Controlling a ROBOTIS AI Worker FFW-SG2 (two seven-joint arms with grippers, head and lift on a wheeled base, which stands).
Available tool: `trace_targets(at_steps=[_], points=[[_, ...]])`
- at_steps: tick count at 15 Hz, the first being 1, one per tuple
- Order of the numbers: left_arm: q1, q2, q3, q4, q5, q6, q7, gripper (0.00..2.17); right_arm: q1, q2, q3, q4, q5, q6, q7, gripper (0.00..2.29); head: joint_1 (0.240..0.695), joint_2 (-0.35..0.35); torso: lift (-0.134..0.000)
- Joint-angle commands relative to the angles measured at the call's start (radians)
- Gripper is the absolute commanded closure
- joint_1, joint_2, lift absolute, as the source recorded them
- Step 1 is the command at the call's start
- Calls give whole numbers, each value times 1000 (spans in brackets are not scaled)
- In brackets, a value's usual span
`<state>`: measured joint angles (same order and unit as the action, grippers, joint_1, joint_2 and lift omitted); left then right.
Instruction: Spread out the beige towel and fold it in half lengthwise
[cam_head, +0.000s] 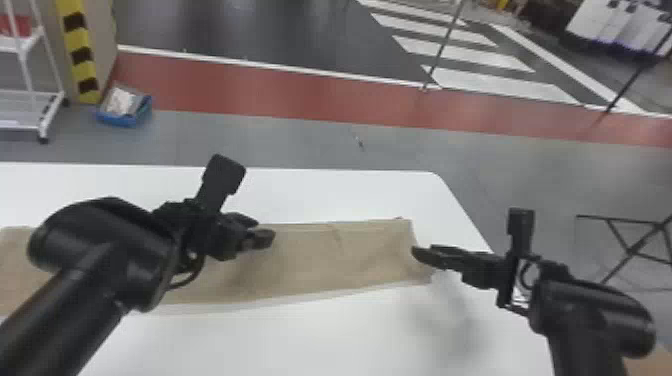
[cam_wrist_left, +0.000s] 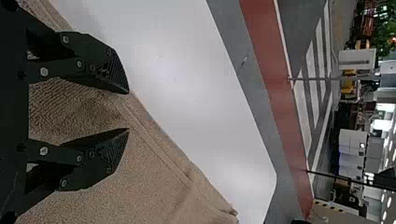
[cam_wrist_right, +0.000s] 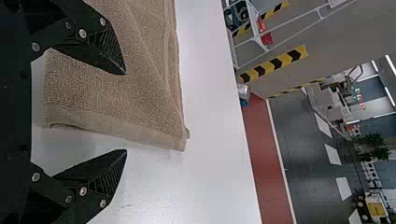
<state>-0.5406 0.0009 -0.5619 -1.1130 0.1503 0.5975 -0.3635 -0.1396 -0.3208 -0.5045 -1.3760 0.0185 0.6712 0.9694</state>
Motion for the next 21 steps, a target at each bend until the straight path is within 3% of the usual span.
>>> trace_targets(at_steps=[1,8,9,10,12,21], points=[[-1,-1,-3,-1,3,0,0,728,0,-1,0,0,0,0,0,340,695,-350,-124],[-2,-1,-16,-1,-18,0,-3,734,0,0,1,0,-2,0,0,340,695,-350,-124],[-2,-1,-18,-1,-24,0,-2,880,0,0,0,0,-3,0,2,340,695,-350,-124],[-2,-1,-19,1,-40,0,6,880,0,0,1,0,-8,0,3,340,695,-350,-124],[-2,-2,-18,1,-40,-12,15,680,5,0,0,0,-9,3,5,340,695,-350,-124],[-24,-4,-38,38,-75,-6,9,701,6,-1,0,0,-15,0,6,340,695,-350,-124]])
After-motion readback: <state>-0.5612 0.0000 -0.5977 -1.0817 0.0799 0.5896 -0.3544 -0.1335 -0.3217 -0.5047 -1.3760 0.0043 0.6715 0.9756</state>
